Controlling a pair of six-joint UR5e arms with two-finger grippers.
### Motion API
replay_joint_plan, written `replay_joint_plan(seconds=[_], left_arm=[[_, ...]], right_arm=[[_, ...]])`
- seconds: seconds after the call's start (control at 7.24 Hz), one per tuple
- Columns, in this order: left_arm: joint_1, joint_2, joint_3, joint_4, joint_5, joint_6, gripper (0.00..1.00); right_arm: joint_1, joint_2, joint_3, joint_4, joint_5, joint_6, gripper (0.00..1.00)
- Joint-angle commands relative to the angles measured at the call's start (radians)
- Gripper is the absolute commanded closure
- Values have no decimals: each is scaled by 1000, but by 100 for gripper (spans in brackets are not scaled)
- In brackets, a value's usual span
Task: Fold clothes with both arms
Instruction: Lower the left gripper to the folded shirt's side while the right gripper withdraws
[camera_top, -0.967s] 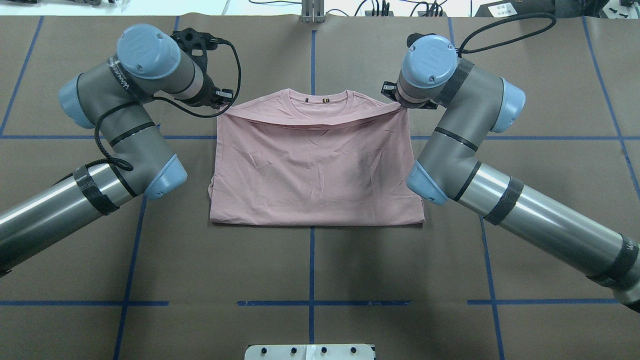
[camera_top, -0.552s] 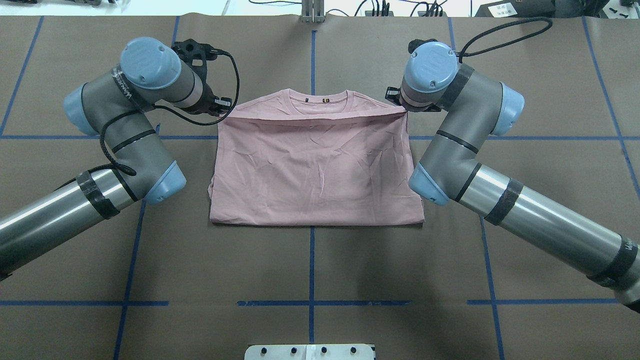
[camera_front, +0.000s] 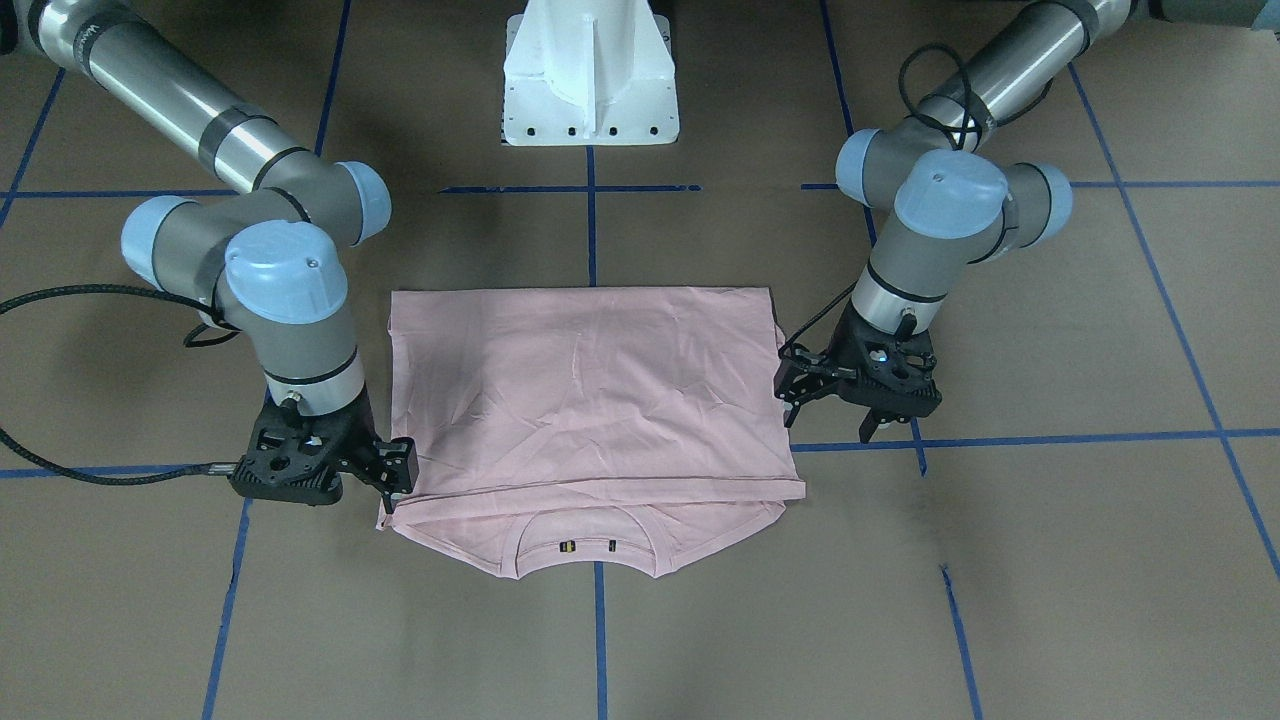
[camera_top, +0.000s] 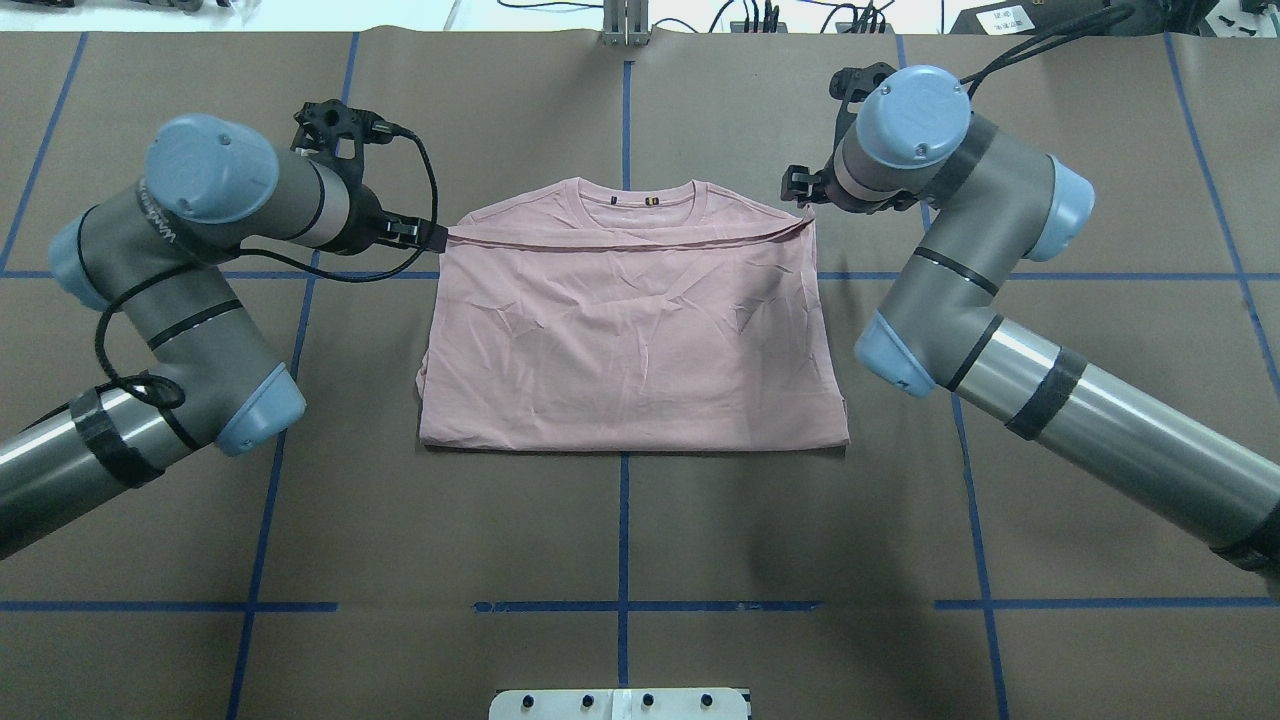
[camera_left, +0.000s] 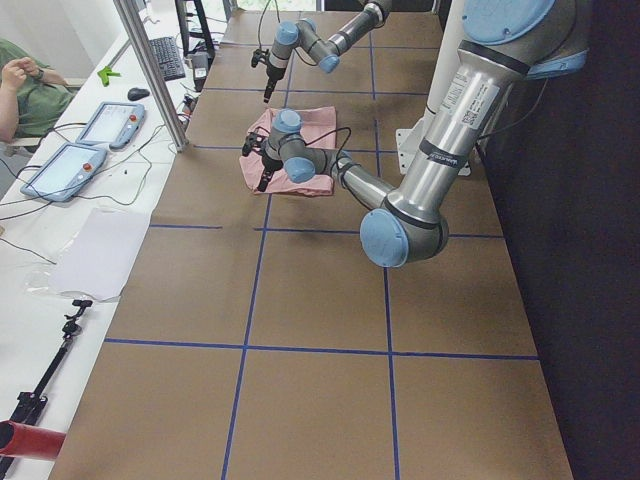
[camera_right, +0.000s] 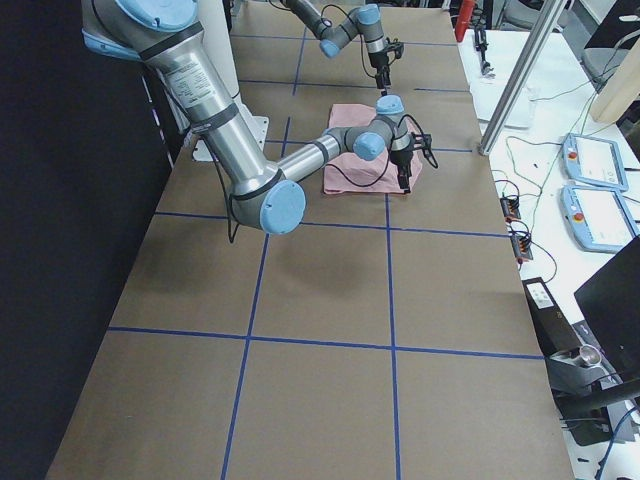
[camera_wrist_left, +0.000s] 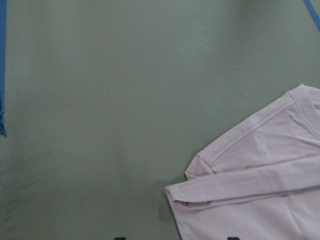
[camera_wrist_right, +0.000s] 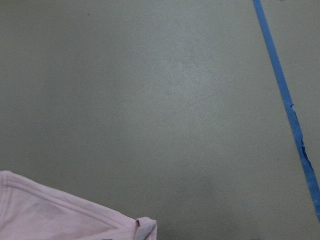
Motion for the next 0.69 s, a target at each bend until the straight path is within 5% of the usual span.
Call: replay_joint_plan(seconds=[0.0,0.28,0.55], left_arm=[[76,154,-182,-9,6,-116,0],[200,228,-256,-6,102,-326,48],[265,227,-253,-6,128,-384,58]], right_arm=[[38,-56,10,104,83,-33,0],[39,-59,13,104,77,-31,0],[41,-62,12,104,74,-31,0]])
